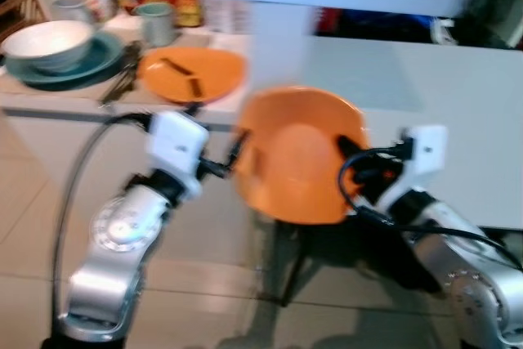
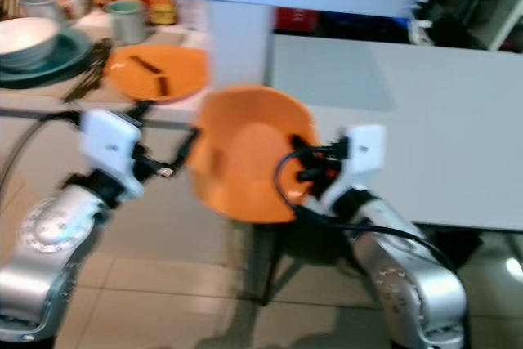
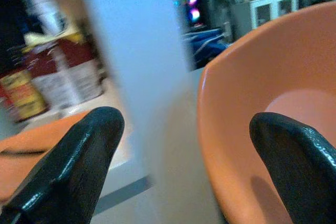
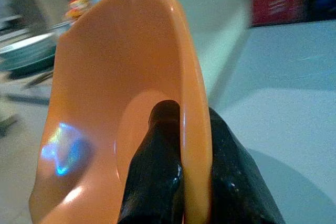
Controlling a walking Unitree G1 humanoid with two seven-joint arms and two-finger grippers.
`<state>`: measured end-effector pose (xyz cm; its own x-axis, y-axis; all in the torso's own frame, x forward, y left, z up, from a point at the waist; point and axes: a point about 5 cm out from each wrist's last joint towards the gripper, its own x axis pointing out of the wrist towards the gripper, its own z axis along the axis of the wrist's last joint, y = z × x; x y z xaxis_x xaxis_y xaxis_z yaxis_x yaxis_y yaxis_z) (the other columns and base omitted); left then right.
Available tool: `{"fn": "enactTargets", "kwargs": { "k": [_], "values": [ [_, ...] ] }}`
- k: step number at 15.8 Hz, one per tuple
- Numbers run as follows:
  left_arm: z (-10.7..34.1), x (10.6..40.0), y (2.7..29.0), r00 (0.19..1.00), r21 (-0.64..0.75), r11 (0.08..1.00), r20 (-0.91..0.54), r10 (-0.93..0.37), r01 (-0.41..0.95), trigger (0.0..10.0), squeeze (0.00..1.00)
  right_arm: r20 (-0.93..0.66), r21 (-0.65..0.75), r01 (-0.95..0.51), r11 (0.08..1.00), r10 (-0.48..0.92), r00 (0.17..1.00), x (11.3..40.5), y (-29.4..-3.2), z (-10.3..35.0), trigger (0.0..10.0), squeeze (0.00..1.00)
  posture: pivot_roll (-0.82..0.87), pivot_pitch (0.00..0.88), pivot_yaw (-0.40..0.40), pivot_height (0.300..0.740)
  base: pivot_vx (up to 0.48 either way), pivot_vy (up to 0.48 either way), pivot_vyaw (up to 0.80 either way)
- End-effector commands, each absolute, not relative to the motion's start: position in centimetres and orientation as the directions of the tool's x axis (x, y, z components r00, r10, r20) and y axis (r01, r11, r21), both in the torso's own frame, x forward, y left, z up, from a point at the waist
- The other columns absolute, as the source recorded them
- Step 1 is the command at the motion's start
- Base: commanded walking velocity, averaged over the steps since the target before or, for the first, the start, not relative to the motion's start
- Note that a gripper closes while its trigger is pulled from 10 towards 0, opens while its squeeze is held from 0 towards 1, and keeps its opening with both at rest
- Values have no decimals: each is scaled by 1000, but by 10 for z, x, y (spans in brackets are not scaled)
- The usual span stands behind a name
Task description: Setting the table
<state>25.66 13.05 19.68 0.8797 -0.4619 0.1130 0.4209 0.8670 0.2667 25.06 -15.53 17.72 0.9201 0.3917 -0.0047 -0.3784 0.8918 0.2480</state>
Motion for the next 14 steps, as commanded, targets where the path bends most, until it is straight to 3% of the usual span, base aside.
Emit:
{"fn": "enactTargets", "kwargs": {
  "k": [1, 5, 10, 12, 13, 14],
  "values": [
    [199, 260, 136, 891, 281, 874, 114, -440, 396, 10000, 0, 73, 242, -391, 888, 385, 920, 252, -153, 190, 10000, 0, 1, 19, 9, 740, 0, -480, 0],
    [204, 264, 147, 924, 284, 909, 144, -355, 305, 10000, 0, 69, 213, -275, 938, 266, 962, 264, -163, 189, 10000, 0, 15, 21, -8, 740, 0, -480, 505],
    [203, 265, 147, 924, 292, 906, 137, -356, 305, 10000, 0, 46, 198, -117, 973, 110, 993, 276, -184, 189, 10000, 0, 9, 20, -6, 740, 0, -480, 800],
    [203, 266, 146, 924, 292, 906, 136, -357, 307, 10000, 0, 10, 179, -35, 983, 34, 999, 280, -191, 186, 10000, 0, 6, 19, -5, 740, 0, -480, 228],
    [203, 266, 146, 924, 293, 905, 136, -358, 308, 10000, 0, -1, 196, -18, 980, 19, 1000, 280, -193, 184, 10000, 0, 7, 19, -6, 740, 0, -480, 0],
    [203, 267, 145, 923, 295, 905, 137, -359, 308, 10000, 0, 8, 305, 0, 953, -2, 1000, 281, -196, 186, 10000, 0, 4, 17, -9, 740, 0, -480, 0]
  ]
}}
